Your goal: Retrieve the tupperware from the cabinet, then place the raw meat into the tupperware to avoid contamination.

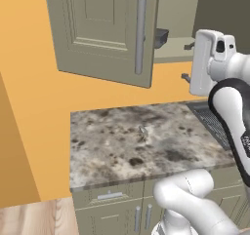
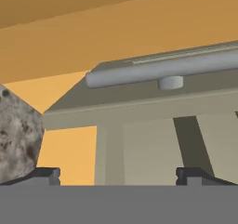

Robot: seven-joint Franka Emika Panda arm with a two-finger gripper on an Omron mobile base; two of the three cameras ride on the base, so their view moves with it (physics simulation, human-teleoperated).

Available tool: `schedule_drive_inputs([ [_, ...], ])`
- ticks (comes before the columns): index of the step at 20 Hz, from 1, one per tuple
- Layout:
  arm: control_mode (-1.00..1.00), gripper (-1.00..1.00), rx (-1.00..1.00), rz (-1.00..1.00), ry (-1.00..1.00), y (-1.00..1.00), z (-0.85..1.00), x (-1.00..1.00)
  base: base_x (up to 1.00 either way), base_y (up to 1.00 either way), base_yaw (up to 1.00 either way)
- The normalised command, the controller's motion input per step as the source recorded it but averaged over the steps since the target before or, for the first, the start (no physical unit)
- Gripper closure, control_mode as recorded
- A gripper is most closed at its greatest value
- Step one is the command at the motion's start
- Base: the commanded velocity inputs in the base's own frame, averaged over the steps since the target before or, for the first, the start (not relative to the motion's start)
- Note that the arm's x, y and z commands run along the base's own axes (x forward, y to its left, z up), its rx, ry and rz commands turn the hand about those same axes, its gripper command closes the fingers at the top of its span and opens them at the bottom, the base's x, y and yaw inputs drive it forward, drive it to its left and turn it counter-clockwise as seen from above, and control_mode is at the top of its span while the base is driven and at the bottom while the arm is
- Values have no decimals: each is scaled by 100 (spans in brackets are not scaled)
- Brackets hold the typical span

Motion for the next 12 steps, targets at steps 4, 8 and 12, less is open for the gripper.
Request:
schedule_drive_inputs([
  [4,-100,-100,1,12,-3,0,-2,6,0,0,0],
  [8,-100,-100,0,5,-4,14,-9,17,0,0,0],
  [12,-100,-100,0,0,-3,22,-7,18,0,0,0],
])
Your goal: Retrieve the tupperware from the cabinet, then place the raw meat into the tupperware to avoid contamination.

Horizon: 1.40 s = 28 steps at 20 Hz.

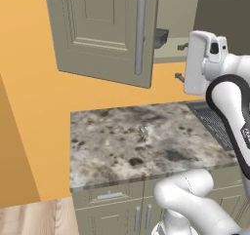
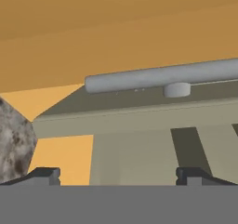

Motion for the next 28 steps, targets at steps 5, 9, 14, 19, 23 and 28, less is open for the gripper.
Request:
schedule_drive_inputs([
  [5,-100,-100,0,0,-1,10,-1,12,0,0,0],
  [9,-100,-100,0,0,0,-3,0,5,0,0,0],
  [14,-100,-100,1,0,0,-1,3,3,0,0,0],
  [19,-100,-100,3,2,2,5,4,7,0,0,0],
  [23,-100,-100,3,4,2,5,1,8,0,0,0],
  [28,-100,-100,2,5,1,1,0,11,0,0,0],
])
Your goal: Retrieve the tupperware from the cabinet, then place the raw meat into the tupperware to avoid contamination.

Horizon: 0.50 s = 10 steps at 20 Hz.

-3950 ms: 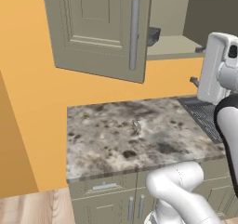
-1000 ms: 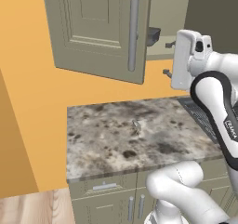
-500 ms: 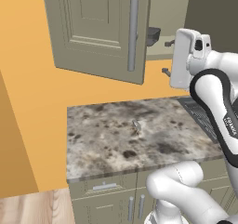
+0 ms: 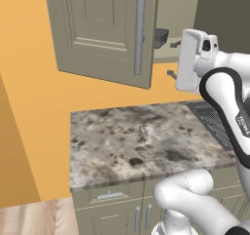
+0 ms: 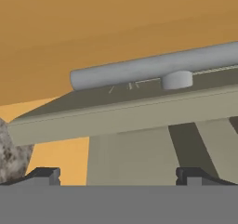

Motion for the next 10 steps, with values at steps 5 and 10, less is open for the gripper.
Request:
schedule_drive_inputs([
  [5,-100,-100,1,5,0,4,0,15,0,0,0],
  [10,-100,-100,0,5,0,12,0,11,0,0,0],
])
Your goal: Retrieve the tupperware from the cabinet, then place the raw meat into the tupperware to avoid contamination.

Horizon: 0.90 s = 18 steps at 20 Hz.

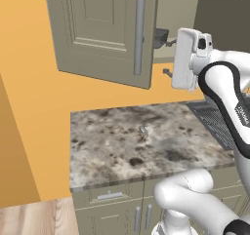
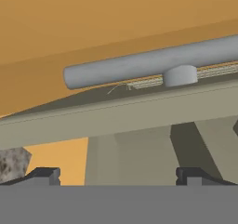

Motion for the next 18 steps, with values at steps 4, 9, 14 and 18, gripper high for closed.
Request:
schedule_drive_inputs([
  [4,-100,-100,0,5,0,12,0,5,0,0,0],
  [9,-100,-100,0,5,0,11,0,4,0,0,0],
  [14,-100,-100,0,4,0,12,0,10,0,0,0],
  [18,-100,-100,0,3,0,8,0,10,0,0,0],
])
